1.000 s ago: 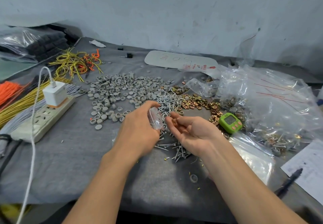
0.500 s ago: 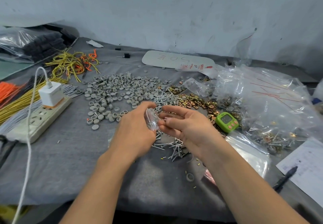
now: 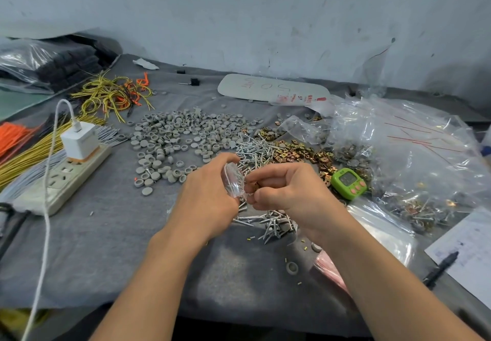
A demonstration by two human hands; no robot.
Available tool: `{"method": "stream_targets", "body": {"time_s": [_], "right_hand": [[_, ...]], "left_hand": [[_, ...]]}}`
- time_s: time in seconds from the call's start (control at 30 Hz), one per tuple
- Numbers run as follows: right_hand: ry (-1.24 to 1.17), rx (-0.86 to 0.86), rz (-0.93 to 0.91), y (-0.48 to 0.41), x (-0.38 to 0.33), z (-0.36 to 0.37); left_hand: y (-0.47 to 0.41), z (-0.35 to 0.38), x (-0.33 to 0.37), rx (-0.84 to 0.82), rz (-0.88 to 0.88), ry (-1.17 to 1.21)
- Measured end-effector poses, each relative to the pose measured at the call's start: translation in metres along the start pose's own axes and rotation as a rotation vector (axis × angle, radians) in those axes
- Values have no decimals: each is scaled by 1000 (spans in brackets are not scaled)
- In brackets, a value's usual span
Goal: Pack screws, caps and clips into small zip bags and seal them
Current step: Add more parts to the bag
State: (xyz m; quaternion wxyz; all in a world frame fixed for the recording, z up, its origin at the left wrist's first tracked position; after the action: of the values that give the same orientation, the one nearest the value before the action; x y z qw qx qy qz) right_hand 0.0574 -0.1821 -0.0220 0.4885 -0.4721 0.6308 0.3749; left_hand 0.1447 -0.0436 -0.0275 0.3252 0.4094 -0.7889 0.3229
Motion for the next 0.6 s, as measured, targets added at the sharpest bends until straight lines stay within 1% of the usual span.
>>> {"method": "stream_targets", "body": {"time_s": [0.17, 0.3, 0.47, 0.53, 0.6], "right_hand": [[191, 2, -42, 3, 3, -6], [332, 49, -30, 4, 4, -13], [739, 133, 29, 5, 3, -32], [787, 145, 41, 6, 3, -36], [770, 148, 23, 6, 3, -38]], "left_hand": [[0, -1, 0, 5, 7, -1], [2, 0, 1, 18, 7, -25], [4, 3, 2, -15, -1, -39], [4, 4, 2, -35, -7, -43], [4, 5, 2, -41, -11, -49]]}}
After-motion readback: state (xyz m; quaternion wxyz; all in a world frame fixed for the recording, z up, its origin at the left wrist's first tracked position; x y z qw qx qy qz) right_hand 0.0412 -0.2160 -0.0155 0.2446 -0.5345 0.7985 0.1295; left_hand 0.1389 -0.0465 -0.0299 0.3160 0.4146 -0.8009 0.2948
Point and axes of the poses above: each hand's wrist, its own y-axis away from the middle knuckle, its own z-axis out of the palm, x = y × z, the point moved 6 cm from there along -y, towards the middle knuckle, and after that the axes turned 12 degrees about y, right-handed, at the moved point
